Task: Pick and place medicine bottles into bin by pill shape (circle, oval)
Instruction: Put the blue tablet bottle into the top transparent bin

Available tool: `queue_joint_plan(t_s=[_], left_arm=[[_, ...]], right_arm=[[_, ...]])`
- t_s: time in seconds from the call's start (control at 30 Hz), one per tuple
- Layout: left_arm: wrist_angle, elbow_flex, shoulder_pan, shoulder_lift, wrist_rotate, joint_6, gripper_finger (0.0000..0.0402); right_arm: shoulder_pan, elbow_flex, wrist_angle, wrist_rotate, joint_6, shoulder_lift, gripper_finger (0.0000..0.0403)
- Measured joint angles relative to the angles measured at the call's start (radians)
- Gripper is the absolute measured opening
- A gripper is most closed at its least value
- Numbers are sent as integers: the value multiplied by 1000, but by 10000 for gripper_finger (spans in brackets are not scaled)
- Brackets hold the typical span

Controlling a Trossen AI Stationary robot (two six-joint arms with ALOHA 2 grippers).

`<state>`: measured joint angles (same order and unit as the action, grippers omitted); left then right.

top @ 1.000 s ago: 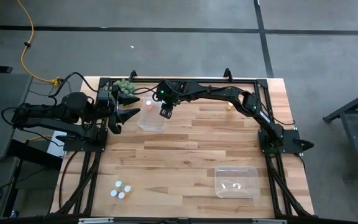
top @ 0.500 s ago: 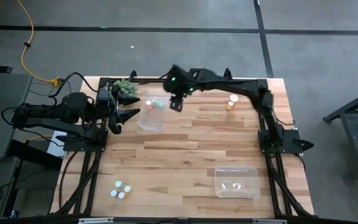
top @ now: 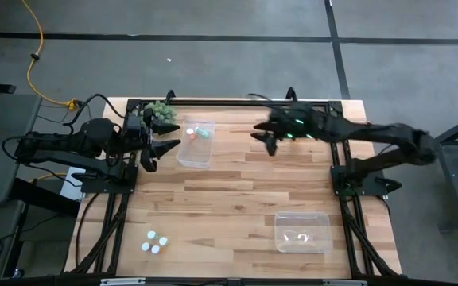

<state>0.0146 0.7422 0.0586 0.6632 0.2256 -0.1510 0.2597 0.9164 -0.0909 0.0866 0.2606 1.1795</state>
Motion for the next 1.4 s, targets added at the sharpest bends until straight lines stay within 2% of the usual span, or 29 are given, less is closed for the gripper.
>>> queue_joint_plan(t_s=[0.17,0.33,1.4], left_arm=[[0,0,0,9,2,24,223],[-2,0,0,21,20,40,223],[-3,0,0,37,21,-4,223]], right_arm=[[-52,-185,233,-7,9,-183,170],[-83,-246,312,-7,-11,-272,170],[-86,-224,321,-8,-34,-275,170]])
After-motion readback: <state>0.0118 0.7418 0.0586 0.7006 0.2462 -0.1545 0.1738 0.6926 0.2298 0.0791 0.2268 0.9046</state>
